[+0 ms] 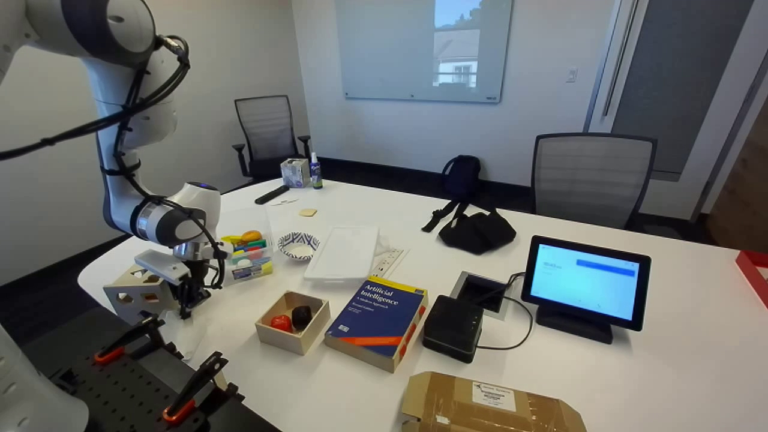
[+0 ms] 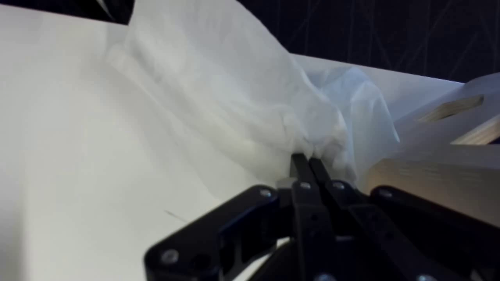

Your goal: Use the paper towel to wipe the table

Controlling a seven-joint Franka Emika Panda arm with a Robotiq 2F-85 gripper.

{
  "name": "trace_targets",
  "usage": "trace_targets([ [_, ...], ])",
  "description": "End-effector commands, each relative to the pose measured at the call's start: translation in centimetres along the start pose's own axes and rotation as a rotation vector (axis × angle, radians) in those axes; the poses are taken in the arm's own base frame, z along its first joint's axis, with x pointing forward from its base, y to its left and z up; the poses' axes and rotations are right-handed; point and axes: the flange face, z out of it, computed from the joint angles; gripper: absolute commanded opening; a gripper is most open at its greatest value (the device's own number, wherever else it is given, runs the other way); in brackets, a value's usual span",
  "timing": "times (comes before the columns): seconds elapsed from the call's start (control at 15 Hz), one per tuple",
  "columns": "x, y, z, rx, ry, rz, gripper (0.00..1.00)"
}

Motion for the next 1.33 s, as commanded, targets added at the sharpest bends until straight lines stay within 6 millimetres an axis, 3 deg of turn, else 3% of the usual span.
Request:
trace_targets([
  [0.0, -0.3, 0.3, -0.6, -0.024, 0.028, 0.019, 0.34],
  [0.27, -0.1, 0.8, -1.3, -0.037, 0.065, 0.035, 0.63],
  [0.6, 0.3, 2.1, -4.5, -0.023, 0.139, 0.049, 1.00],
  [0.8, -0.1, 2.8, -6.7, -0.006, 0.131, 0.056, 1.00],
  [1.27, -1.6, 5.0, -12.1, -0.121, 0.319, 0.151, 1.00],
])
